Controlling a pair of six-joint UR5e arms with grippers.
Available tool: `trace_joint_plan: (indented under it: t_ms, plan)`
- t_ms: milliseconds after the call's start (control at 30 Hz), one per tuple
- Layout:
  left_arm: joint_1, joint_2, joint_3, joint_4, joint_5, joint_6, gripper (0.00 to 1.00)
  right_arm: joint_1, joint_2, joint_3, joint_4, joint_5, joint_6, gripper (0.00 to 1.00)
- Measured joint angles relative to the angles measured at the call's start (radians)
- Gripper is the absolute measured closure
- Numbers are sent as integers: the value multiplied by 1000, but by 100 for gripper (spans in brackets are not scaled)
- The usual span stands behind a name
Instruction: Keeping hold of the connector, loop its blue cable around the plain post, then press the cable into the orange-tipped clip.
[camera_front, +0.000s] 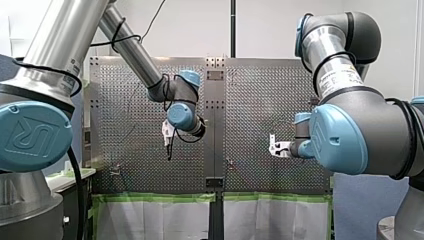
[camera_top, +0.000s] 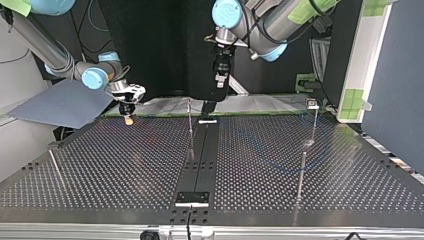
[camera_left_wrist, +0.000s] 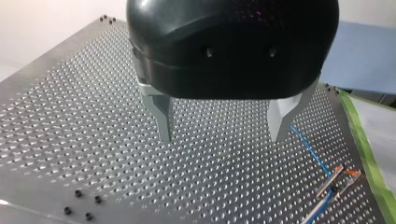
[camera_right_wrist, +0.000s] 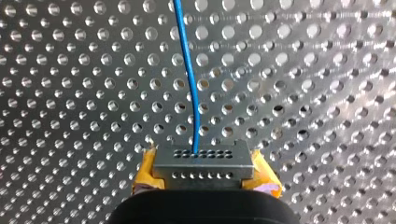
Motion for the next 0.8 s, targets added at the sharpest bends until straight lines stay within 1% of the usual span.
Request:
trace_joint_plan:
  t_ms: [33, 167, 267, 400, 500, 600, 800]
  plan:
    - [1, 9, -9, 0, -5, 1, 0, 2, -1, 0, 5, 9, 3, 1]
    - [6, 48, -48, -2, -18, 5, 0, 12, -2, 1, 23, 49, 12, 1]
    - [11, 78, -78, -2, -22, 16, 0, 19, -3, 0, 26, 77, 13, 1]
    - [14, 120, -120, 0, -22, 27, 0, 22, -3, 0, 27, 115, 14, 1]
    - [14, 147, -137, 1, -22, 30, 0, 24, -3, 0, 24, 141, 16, 1]
    - [14, 160, -142, 2, -21, 31, 0, 24, -3, 0, 21, 155, 18, 1]
    - [14, 164, -144, 2, -21, 32, 0, 24, -3, 0, 20, 160, 19, 1]
